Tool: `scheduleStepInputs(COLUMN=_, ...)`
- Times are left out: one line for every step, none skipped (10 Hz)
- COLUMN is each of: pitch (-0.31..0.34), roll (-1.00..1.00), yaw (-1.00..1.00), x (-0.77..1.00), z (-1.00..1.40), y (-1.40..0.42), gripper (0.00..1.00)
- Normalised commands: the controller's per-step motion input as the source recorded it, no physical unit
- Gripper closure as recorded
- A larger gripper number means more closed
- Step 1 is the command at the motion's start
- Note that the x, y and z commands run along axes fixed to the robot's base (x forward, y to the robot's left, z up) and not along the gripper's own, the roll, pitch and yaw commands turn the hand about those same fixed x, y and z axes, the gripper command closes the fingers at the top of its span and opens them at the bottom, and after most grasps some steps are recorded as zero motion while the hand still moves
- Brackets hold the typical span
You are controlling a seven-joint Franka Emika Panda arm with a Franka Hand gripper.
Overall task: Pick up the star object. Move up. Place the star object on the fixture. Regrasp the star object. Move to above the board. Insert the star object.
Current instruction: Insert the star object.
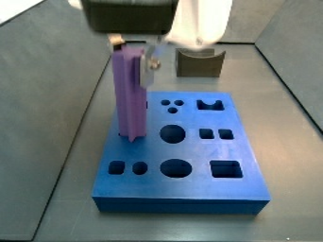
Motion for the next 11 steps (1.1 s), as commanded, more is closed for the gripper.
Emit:
scheduleStepInputs(pitch=0.000, roll=0.00, yaw=-0.37, x=0.00, z=-0.63, y=0.00, gripper=1.00)
scheduleStepInputs(pitch=0.000, roll=0.00, yaw=-0.32, x=0.00, z=-0.58, y=0.00, gripper=1.00)
scheduleStepInputs(pitch=0.000, roll=0.00, yaw=-0.20, x=0.00, z=-0.55, y=0.00, gripper=1.00)
scheduleStepInputs(pitch=-0.019, roll=0.00, yaw=-0.04, x=-0.02, z=-0.57, y=0.00, gripper=1.00)
scheduleStepInputs(pitch=-0.033, roll=0.00, yaw=0.00, x=0.00, z=-0.72, y=0.00, gripper=1.00)
scheduleStepInputs(pitch=-0.049, roll=-0.06, yaw=0.16, x=-0.03, z=-0.72, y=0.00, gripper=1.00)
scheduleStepInputs(pitch=-0.071, roll=-0.07, yaw=0.30, x=0.00, z=-0.55, y=0.04, gripper=1.00)
scheduleStepInputs(pitch=-0.059, roll=-0.13, yaw=0.16, x=0.00, z=-0.41, y=0.00, gripper=1.00)
scheduleStepInputs(pitch=-0.150, roll=-0.20, yaw=0.00, x=-0.21, z=-0.26, y=0.00, gripper=1.00)
scheduleStepInputs(pitch=-0.163, roll=-0.20, yaw=0.00, x=-0.08, z=-0.25, y=0.01, gripper=1.00)
scheduleStepInputs(pitch=-0.093, roll=-0.02, yaw=0.00, x=-0.08, z=-0.06, y=0.00, gripper=1.00)
